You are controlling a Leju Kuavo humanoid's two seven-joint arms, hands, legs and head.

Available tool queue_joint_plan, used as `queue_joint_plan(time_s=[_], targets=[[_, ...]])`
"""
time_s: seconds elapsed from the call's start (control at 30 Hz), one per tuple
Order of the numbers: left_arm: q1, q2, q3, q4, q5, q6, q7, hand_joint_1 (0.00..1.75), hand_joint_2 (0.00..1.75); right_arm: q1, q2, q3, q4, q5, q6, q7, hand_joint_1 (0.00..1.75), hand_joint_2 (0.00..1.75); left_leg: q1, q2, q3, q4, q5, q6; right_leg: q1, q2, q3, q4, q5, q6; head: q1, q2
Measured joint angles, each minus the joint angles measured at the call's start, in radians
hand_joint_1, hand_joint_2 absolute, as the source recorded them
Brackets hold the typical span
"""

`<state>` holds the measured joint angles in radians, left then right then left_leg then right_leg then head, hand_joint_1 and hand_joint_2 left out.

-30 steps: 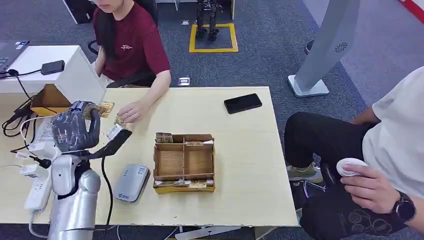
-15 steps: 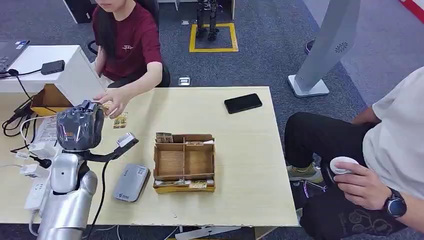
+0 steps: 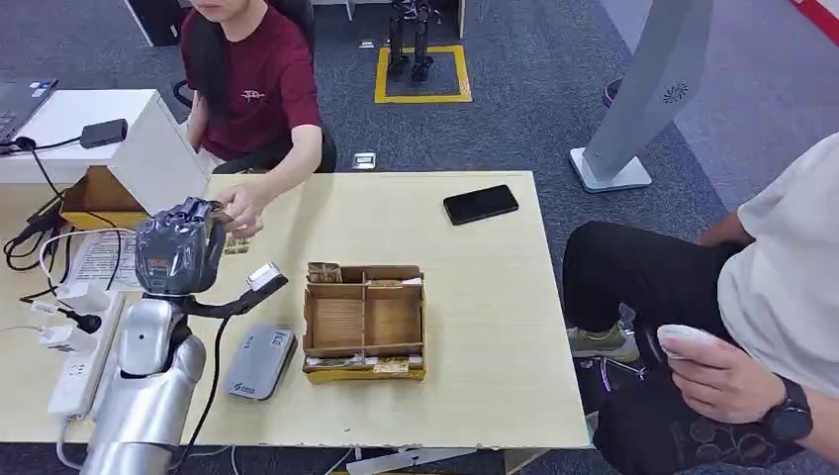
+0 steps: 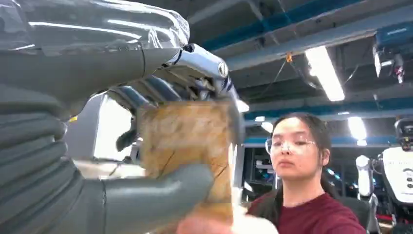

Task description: Pass the card to the sensor for recognition and then transmit it.

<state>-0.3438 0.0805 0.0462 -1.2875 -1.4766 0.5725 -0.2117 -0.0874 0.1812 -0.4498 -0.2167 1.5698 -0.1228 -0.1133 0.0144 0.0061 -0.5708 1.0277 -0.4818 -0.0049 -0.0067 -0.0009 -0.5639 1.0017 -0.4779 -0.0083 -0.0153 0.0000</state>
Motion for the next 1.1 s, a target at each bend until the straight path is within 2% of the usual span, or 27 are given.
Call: queue_joint_plan(time_s=[0.1, 0.17, 0.47, 0.83, 0.97, 1.1], targets=[[-0.003, -0.016, 0.0, 0.002, 0.074, -0.057, -0.002, 0.0, 1.75, 0.0, 0.0, 0.0, 0.0, -0.001, 0.0, 0.006, 0.0, 1.75, 0.0, 0.0, 0.0, 0.0, 0.0, 0.0, 0.0, 0.0, 0.0, 0.0, 0.0, 0.0, 0.0, 0.0], [-0.003, -0.024, 0.0, 0.002, 0.087, -0.07, -0.005, 0.0, 1.75, 0.0, 0.0, 0.0, 0.0, -0.001, 0.0, 0.006, 0.0, 1.75, 0.0, 0.0, 0.0, 0.0, 0.0, 0.0, 0.0, 0.0, 0.0, 0.0, 0.0, 0.0, 0.0, 0.0], [-0.004, -0.056, 0.006, -0.002, 0.131, -0.082, -0.001, 0.0, 1.75, 0.001, 0.0, 0.0, 0.0, 0.0, 0.0, 0.006, 0.0, 1.75, 0.0, 0.0, 0.0, 0.0, 0.0, 0.0, 0.0, 0.0, 0.0, 0.0, 0.0, 0.0, 0.0, 0.0], [-0.005, -0.066, 0.01, -0.002, 0.149, -0.097, -0.01, 0.0, 1.75, 0.001, 0.0, 0.0, 0.0, -0.001, -0.002, 0.007, 0.0, 1.75, 0.0, 0.0, 0.0, 0.0, 0.0, 0.0, 0.0, 0.0, 0.0, 0.0, 0.0, 0.0, 0.0, 0.0], [0.0, -0.087, 0.016, -0.028, 0.271, -0.208, -0.056, 0.0, 1.75, 0.003, 0.0, 0.0, 0.0, -0.008, -0.01, 0.004, 0.0, 1.75, 0.0, 0.0, -0.001, 0.0, 0.0, 0.0, 0.0, 0.0, 0.0, 0.0, 0.0, 0.0, 0.0, 0.0], [0.051, -0.129, 0.017, -0.107, 0.447, -0.432, -0.102, 0.0, 1.75, 0.009, 0.0, -0.008, 0.0, -0.021, -0.024, 0.004, 0.0, 1.75, -0.001, 0.0, -0.001, 0.0, 0.0, 0.0, 0.0, 0.0, 0.0, 0.0, 0.0, 0.0, 0.0, 0.0]])
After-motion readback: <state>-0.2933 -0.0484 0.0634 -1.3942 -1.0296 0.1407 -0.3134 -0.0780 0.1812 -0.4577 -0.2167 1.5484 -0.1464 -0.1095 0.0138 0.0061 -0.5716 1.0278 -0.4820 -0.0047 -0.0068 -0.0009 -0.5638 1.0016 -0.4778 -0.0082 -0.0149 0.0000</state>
